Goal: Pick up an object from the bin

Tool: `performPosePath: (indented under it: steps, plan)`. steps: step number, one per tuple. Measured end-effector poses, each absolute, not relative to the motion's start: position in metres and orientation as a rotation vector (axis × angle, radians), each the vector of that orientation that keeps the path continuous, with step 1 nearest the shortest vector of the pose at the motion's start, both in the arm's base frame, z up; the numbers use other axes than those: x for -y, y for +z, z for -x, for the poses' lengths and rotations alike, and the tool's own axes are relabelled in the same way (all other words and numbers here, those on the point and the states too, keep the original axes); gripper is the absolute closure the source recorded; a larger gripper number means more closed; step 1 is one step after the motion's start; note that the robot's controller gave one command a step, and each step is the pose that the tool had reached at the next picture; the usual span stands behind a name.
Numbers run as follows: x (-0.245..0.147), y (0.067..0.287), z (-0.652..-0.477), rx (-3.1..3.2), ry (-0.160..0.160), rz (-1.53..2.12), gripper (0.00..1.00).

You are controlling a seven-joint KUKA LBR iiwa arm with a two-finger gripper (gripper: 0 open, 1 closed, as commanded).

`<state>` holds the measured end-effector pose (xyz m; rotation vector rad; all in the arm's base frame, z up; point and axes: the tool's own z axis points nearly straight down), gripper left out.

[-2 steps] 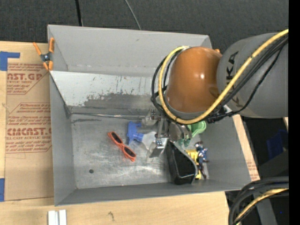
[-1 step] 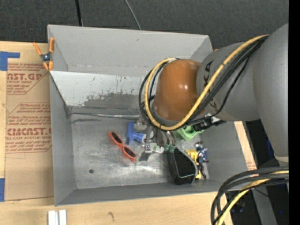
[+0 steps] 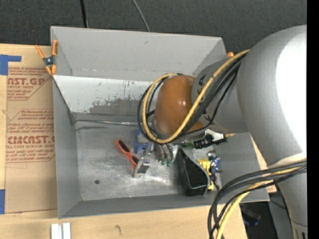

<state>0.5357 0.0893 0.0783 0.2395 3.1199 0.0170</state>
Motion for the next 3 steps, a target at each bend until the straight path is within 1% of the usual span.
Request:
performPosePath:
  steps: [1, 2, 3]
  plan:
    - [-0.089, 0.08, -0.536, -3.118, 0.016, -0.236, 0.0]
    - [-0.097, 0.095, -0.514, -3.099, 0.013, -0.394, 0.0]
    - [-0.099, 0.08, -0.506, -3.115, 0.002, -0.408, 1.0]
